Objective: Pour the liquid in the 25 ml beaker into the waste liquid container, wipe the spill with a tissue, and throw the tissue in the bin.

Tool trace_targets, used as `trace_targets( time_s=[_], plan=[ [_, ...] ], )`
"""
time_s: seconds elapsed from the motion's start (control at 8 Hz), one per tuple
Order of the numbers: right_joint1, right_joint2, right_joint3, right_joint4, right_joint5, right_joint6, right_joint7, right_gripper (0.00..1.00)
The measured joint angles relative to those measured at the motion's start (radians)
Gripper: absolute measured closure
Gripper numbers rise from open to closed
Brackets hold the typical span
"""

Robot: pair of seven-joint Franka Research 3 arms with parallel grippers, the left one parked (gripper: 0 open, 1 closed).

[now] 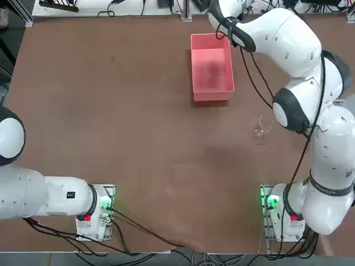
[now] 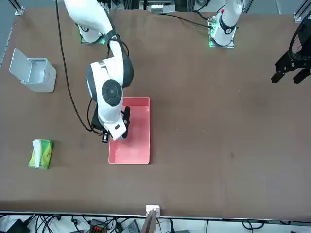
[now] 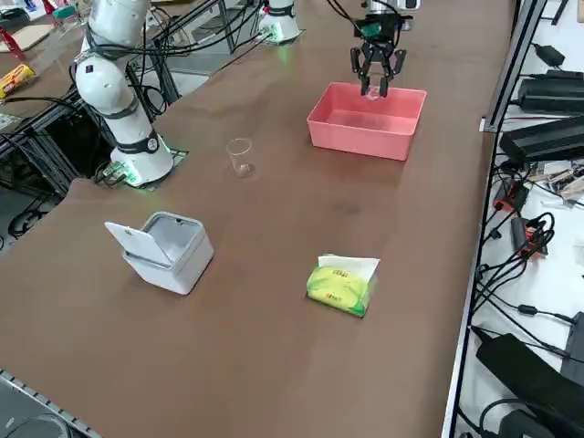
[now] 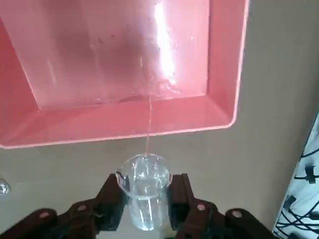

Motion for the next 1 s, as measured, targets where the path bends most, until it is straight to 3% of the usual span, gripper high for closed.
trace_targets(
  time_s=[1.0],
  plan=[
    [0.095, 0.037, 0.0, 0.009, -0.205, -0.091, 0.01, 0.52]
  ],
)
